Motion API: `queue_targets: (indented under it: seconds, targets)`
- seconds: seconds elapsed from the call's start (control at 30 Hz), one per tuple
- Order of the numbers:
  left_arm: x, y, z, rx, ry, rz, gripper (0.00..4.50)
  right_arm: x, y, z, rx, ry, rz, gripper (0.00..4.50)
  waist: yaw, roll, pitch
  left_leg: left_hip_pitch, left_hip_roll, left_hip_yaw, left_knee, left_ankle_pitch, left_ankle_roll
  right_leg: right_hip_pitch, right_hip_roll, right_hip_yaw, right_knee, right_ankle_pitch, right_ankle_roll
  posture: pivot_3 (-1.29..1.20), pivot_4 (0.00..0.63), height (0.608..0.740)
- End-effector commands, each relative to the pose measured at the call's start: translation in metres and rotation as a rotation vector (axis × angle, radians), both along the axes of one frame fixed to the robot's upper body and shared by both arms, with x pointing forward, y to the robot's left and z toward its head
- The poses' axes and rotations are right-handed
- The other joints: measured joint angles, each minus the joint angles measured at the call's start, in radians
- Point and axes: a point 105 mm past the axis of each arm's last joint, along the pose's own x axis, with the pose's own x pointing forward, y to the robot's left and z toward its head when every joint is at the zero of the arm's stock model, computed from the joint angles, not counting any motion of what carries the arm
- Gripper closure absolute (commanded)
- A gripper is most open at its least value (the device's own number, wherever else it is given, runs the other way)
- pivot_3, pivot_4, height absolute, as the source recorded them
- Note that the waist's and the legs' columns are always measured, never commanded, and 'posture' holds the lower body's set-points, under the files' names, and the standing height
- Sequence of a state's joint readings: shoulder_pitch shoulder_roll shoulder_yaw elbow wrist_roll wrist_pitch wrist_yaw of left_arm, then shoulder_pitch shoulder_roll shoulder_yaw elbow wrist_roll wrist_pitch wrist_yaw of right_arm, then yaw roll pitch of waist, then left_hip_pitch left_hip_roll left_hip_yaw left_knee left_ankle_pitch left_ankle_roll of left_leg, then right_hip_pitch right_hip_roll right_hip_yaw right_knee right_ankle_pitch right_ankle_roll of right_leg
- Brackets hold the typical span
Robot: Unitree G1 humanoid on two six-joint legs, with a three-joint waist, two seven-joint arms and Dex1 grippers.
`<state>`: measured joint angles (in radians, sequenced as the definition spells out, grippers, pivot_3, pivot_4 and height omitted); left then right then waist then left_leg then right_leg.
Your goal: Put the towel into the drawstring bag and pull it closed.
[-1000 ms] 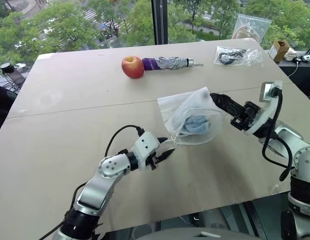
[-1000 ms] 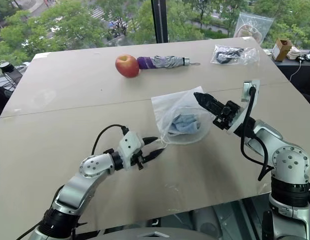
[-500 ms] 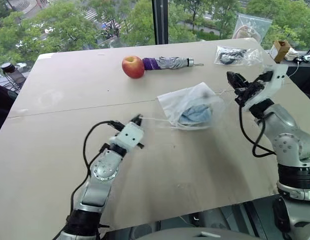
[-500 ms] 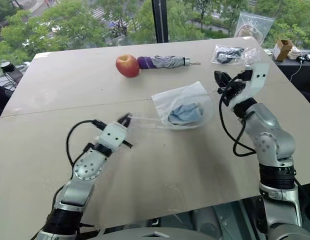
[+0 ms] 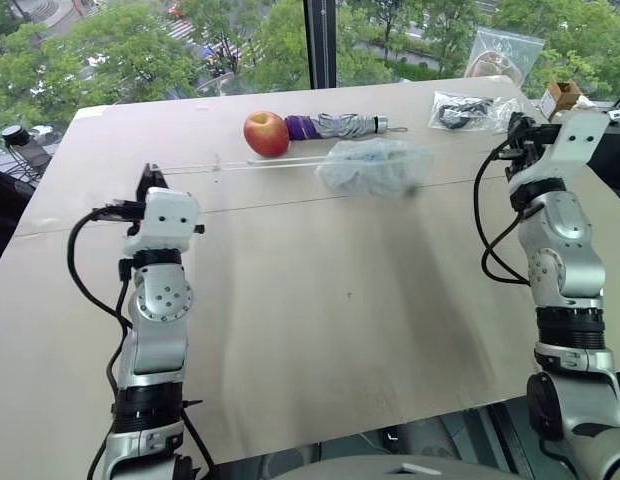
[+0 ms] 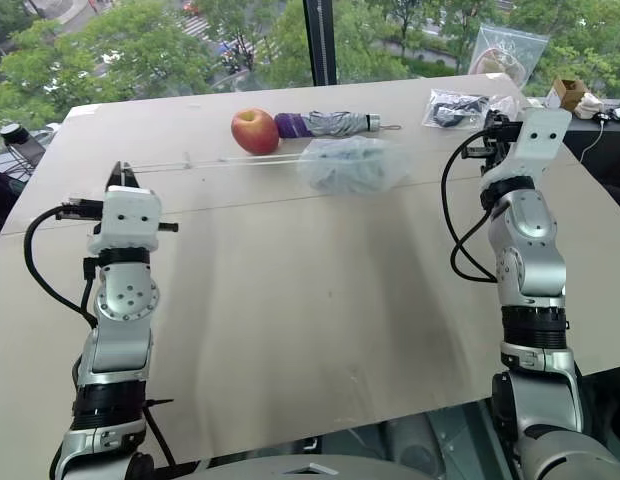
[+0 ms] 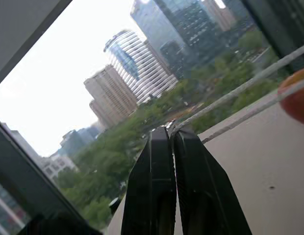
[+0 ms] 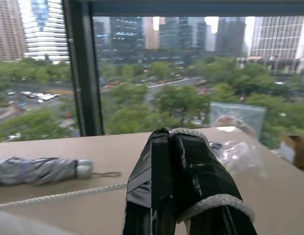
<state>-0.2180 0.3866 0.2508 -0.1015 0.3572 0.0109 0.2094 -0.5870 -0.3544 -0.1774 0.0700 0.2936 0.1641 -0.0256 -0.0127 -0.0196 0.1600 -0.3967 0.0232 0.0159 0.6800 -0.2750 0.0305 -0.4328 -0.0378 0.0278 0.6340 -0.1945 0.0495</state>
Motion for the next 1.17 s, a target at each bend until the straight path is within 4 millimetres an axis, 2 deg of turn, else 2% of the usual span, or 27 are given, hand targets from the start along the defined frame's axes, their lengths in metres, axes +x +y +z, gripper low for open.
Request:
queue_targets:
  seconds: [0.03,0.17,0.3,0.37,0.4,0.43,0.47,0.53,0.57,0.6,0.63,0.7,0.77,0.8,0.87,0.97,1.0,1.07,1.17]
  targets:
    - [-0.024,0.064,-0.003,-0.144,-0.040,0.288,4.37,-0.014,-0.068,0.004,0.083,-0.032,-0.312,4.50,0.000,0.000,0.000,0.000,0.000,0.000,0.000,0.000,0.000,0.000,0.000,0.000,0.000,0.000,0.000,0.00,0.150,0.740]
    - [-0.039,0.096,-0.021,-0.290,-0.033,0.462,4.37,-0.022,-0.096,-0.009,0.162,0.014,-0.471,4.50,0.000,0.000,0.000,0.000,0.000,0.000,-0.001,0.000,0.000,-0.001,-0.001,0.000,0.001,0.000,0.000,0.00,0.150,0.740]
    - [-0.043,0.106,-0.028,-0.348,-0.029,0.514,4.37,-0.030,-0.115,-0.026,0.254,0.070,-0.596,4.50,-0.001,0.000,0.000,0.000,0.000,0.000,-0.001,0.000,0.000,-0.001,-0.002,0.000,0.002,0.000,0.000,0.00,0.150,0.740]
    - [-0.039,0.104,-0.031,-0.379,-0.023,0.486,4.37,-0.028,-0.115,-0.034,0.312,0.098,-0.580,4.50,-0.001,0.000,0.000,0.001,0.000,0.000,-0.001,0.000,0.000,-0.001,-0.002,0.000,0.002,0.000,0.000,0.00,0.150,0.740]
    - [-0.030,0.097,-0.033,-0.404,-0.006,0.420,4.37,-0.019,-0.101,-0.035,0.334,0.113,-0.478,4.50,-0.001,0.000,0.000,0.001,0.000,0.000,-0.001,0.000,0.000,-0.001,-0.002,0.000,0.002,0.000,0.000,0.00,0.150,0.740]
    - [-0.019,0.087,-0.035,-0.414,0.017,0.335,4.37,-0.008,-0.079,-0.034,0.355,0.126,-0.324,4.50,-0.001,0.000,0.000,0.001,0.000,0.000,-0.001,0.000,0.000,-0.001,-0.002,0.000,0.002,0.000,0.000,0.00,0.150,0.740]
    - [-0.005,0.070,-0.037,-0.423,0.059,0.206,4.37,0.001,-0.048,-0.030,0.359,0.134,-0.117,4.50,-0.001,0.000,0.000,0.001,0.000,0.000,-0.001,0.000,0.000,-0.001,-0.002,0.000,0.003,0.000,0.000,0.00,0.150,0.740]
    - [0.017,0.026,-0.042,-0.407,0.158,-0.082,4.37,-0.003,0.015,-0.020,0.309,0.151,0.286,4.50,-0.003,0.000,0.000,0.001,0.000,0.000,-0.001,0.000,0.000,-0.001,-0.001,0.000,0.002,0.000,0.000,0.00,0.150,0.740]
    - [0.021,0.010,-0.043,-0.401,0.190,-0.185,4.50,-0.009,0.035,-0.019,0.289,0.167,0.420,3.87,-0.003,0.000,0.000,0.001,0.000,0.000,-0.001,0.000,0.000,-0.001,-0.001,0.000,0.002,0.000,0.000,0.00,0.150,0.740]
    - [0.023,0.002,-0.044,-0.397,0.206,-0.241,4.50,-0.013,0.045,-0.019,0.278,0.180,0.491,3.62,-0.003,0.000,0.000,0.001,0.000,-0.001,-0.002,0.000,0.000,-0.001,-0.001,-0.001,0.002,0.000,0.000,0.00,0.150,0.740]
    - [0.024,-0.018,-0.047,-0.393,0.257,-0.369,4.50,-0.030,0.064,-0.024,0.183,0.223,0.643,3.26,-0.002,0.000,0.000,0.001,0.000,-0.001,-0.002,0.000,0.000,-0.001,-0.001,-0.002,0.002,0.000,0.000,0.00,0.150,0.740]
    - [0.015,-0.059,-0.058,-0.374,0.395,-0.646,3.69,-0.065,0.081,-0.057,0.011,0.389,0.856,2.23,0.005,0.000,0.000,0.000,0.000,-0.002,-0.003,0.000,0.000,-0.001,-0.001,-0.003,0.001,0.000,0.000,0.00,0.150,0.740]
    - [-0.002,-0.078,-0.071,-0.367,0.524,-0.808,2.78,-0.085,0.072,-0.087,-0.122,0.509,0.912,1.29,0.005,-0.001,-0.001,-0.001,0.000,-0.005,-0.005,0.000,0.000,0.001,-0.002,-0.006,-0.005,-0.001,0.000,0.00,0.150,0.740]
    - [-0.010,-0.081,-0.075,-0.372,0.563,-0.863,2.30,-0.091,0.065,-0.098,-0.180,0.556,0.921,1.28,0.003,-0.001,-0.001,-0.001,0.000,-0.005,-0.006,0.000,0.000,0.002,-0.003,-0.005,-0.007,-0.001,0.000,0.00,0.150,0.740]
    - [-0.025,-0.068,-0.088,-0.385,0.648,-0.875,1.60,-0.100,0.039,-0.121,-0.260,0.649,0.897,1.28,-0.002,-0.001,-0.001,-0.001,0.000,-0.003,-0.006,0.000,0.000,0.001,-0.003,-0.003,-0.008,-0.001,0.000,0.00,0.150,0.740]
    - [-0.047,-0.050,-0.107,-0.385,0.777,-0.874,0.26,-0.102,0.007,-0.133,-0.361,0.671,0.821,1.28,-0.009,-0.001,0.000,0.003,0.000,0.001,-0.006,0.000,0.001,0.001,-0.002,0.000,-0.008,-0.003,-0.004,0.00,0.150,0.740]
    - [-0.054,-0.047,-0.111,-0.384,0.811,-0.881,0.06,-0.101,0.000,-0.134,-0.389,0.659,0.803,1.28,-0.010,-0.001,0.000,0.004,0.000,0.002,-0.006,0.000,0.001,0.002,0.000,0.001,-0.008,-0.003,-0.004,0.00,0.150,0.740]
    - [-0.068,-0.044,-0.116,-0.384,0.861,-0.908,0.06,-0.099,-0.010,-0.131,-0.390,0.618,0.782,1.28,-0.007,-0.001,0.000,0.006,0.001,0.004,-0.006,0.000,0.001,0.002,0.002,0.001,-0.007,-0.004,-0.002,0.00,0.150,0.740]
    - [-0.073,-0.043,-0.116,-0.367,0.867,-0.915,0.06,-0.096,-0.011,-0.124,-0.339,0.533,0.795,1.28,-0.003,-0.001,0.000,0.009,0.002,0.004,-0.006,0.000,0.000,0.005,0.003,0.001,-0.006,-0.004,-0.002,0.00,0.150,0.740]
